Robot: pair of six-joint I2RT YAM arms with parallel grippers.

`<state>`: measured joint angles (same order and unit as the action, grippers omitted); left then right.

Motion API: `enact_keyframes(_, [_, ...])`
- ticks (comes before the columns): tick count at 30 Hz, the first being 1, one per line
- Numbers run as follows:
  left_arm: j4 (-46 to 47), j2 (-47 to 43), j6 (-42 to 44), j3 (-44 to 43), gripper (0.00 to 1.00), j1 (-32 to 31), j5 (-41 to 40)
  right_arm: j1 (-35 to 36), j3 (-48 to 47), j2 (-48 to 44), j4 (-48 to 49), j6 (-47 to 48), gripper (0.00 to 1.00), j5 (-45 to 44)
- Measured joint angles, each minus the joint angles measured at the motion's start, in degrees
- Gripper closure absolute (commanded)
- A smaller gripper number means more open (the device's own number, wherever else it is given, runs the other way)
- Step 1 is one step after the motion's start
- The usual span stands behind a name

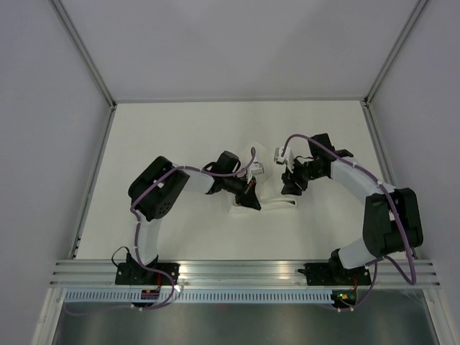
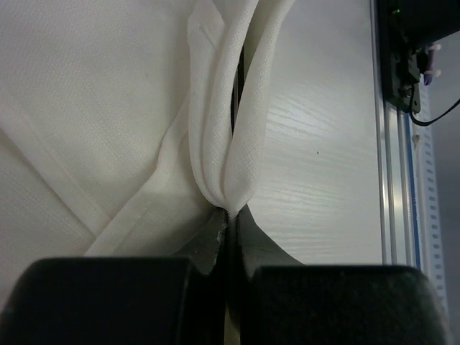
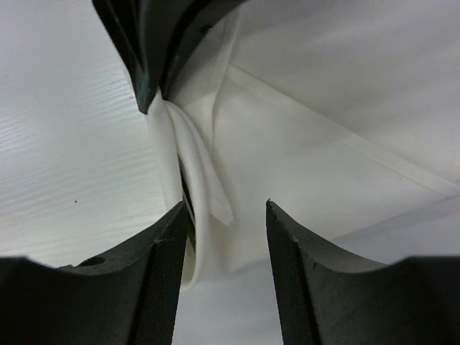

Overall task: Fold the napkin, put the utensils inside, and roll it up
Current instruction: Roll the napkin with the utensil

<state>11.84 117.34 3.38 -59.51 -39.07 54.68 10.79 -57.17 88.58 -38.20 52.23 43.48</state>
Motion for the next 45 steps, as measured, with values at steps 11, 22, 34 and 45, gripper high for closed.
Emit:
enact_keyframes(11, [-3.0,5.2,-3.6,-4.3,0.98,2.8,8.6,16.5,17.8,-12.8,19.5,1.6,0.44,-10.5])
enact_keyframes(22, [-5.6,6.8,-4.0,-6.4,0.98,3.2,10.5,23.9,24.0,-11.4,30.1,3.2,0.44,-18.4])
enact_keyframes(34, [-8.4,7.1,-4.0,-7.5,0.98,3.3,10.7,24.7,21.0,-4.5,32.2,5.0,0.53,-21.0])
enact_keyframes(45, [-10.0,7.1,-4.0,-7.6,0.68,4.2,11.0,25.1,15.4,-0.3,24.4,7.6,0.79,-19.7])
